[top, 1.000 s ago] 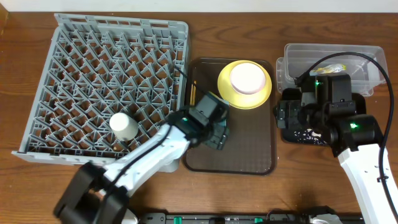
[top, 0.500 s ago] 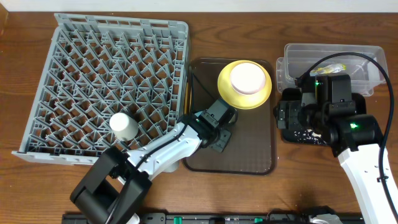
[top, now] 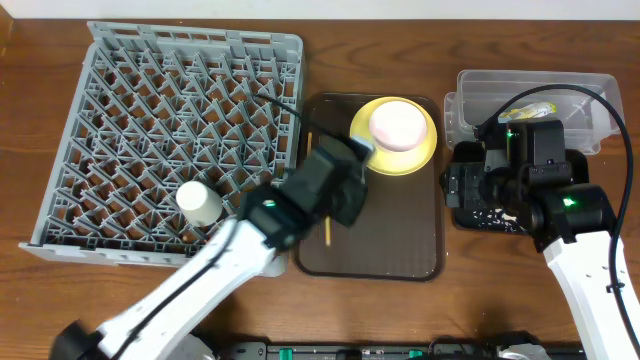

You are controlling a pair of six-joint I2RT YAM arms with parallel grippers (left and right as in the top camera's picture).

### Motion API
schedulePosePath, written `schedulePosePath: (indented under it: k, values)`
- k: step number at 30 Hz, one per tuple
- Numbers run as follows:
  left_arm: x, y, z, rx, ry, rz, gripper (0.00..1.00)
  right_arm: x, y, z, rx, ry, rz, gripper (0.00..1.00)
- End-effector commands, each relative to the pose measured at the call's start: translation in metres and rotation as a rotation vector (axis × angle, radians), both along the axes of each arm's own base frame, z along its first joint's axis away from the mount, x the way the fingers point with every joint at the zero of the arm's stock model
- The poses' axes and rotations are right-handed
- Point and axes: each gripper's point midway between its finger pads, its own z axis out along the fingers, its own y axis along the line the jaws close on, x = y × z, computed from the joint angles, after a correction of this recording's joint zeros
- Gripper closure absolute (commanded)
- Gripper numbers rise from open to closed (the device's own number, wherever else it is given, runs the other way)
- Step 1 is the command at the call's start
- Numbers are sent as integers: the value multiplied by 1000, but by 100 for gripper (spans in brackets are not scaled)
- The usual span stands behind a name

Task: Sort waste into correct bins and load items into the dishwasher

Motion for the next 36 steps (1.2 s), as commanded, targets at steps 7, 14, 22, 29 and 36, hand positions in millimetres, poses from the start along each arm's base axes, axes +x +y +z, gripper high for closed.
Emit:
schedulePosePath:
  k: [7, 14, 22, 29, 36]
  values:
    - [51, 82, 59, -246, -38, 159, 94, 2, -8, 6, 1, -15, -40, 13]
    - [73, 123, 84, -576, 20, 55, 94, 2, -8, 6, 1, -15, -40, 13]
    - [104, 194, 50, -814, 169, 125, 94, 2, -8, 6, 1, -16, -40, 13]
    - [116, 220, 14, -960, 298, 144, 94, 2, -8, 6, 1, -15, -40, 13]
    - [122, 255, -6, -983, 298, 242, 94, 1, -8, 5, 1, -11, -40, 12]
